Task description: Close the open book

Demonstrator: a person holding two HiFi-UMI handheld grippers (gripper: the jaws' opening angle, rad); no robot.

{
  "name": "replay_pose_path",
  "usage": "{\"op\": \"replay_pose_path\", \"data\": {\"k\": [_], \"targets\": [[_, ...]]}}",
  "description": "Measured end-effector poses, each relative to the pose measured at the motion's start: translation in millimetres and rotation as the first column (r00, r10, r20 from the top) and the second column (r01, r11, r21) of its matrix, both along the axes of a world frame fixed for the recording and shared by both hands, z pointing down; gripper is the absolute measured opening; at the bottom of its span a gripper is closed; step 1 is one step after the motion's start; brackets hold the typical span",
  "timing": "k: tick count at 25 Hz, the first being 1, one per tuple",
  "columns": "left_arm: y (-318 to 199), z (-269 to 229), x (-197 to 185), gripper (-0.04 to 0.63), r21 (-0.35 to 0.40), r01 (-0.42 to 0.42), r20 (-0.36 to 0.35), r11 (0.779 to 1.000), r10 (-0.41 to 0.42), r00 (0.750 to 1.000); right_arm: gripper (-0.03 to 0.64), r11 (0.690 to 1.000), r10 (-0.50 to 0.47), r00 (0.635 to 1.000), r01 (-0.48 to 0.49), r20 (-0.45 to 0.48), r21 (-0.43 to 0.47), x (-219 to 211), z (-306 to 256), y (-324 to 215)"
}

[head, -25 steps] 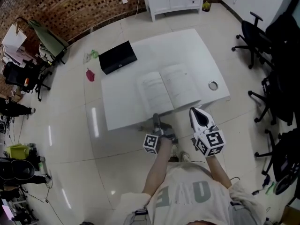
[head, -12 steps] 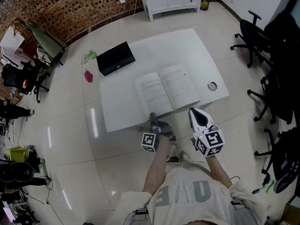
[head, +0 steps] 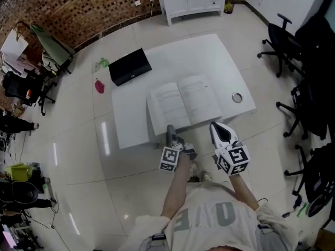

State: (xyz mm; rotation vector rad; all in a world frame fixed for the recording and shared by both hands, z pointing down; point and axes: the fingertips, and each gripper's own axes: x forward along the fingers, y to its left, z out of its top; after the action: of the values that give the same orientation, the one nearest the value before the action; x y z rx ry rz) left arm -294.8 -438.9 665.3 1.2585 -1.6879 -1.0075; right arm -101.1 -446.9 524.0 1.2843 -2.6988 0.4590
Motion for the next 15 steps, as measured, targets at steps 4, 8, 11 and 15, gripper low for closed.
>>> {"op": "replay_pose_path", "data": {"k": [4, 8, 11, 15], "targets": [[-4, -23, -2, 0.112, -0.031, -0.037, 0.205, 0.999, 0.043, 0.978, -0.002, 1.0, 0.01, 1.0, -0.01, 0.004, 0.0, 5, 0, 3], [-10, -45, 8, 0.112, -0.094, -0.09, 0.421, 0.992, 0.121, 0.899, -0.002, 1.0, 0.028, 1.0, -0.028, 0.01, 0.001, 13, -1, 6], [-18, -60, 25, 0.115, -0.146, -0.128, 0.577, 0.981, 0.19, 0.794, -0.002, 0.999, 0.046, 0.999, -0.046, 0.009, 0.002, 21, -2, 8], [-29, -74, 58, 0.11, -0.21, -0.178, 0.727, 0.961, 0.276, 0.629, -0.002, 0.997, 0.08, 0.997, -0.08, 0.017, -0.002, 36, -2, 9]]}}
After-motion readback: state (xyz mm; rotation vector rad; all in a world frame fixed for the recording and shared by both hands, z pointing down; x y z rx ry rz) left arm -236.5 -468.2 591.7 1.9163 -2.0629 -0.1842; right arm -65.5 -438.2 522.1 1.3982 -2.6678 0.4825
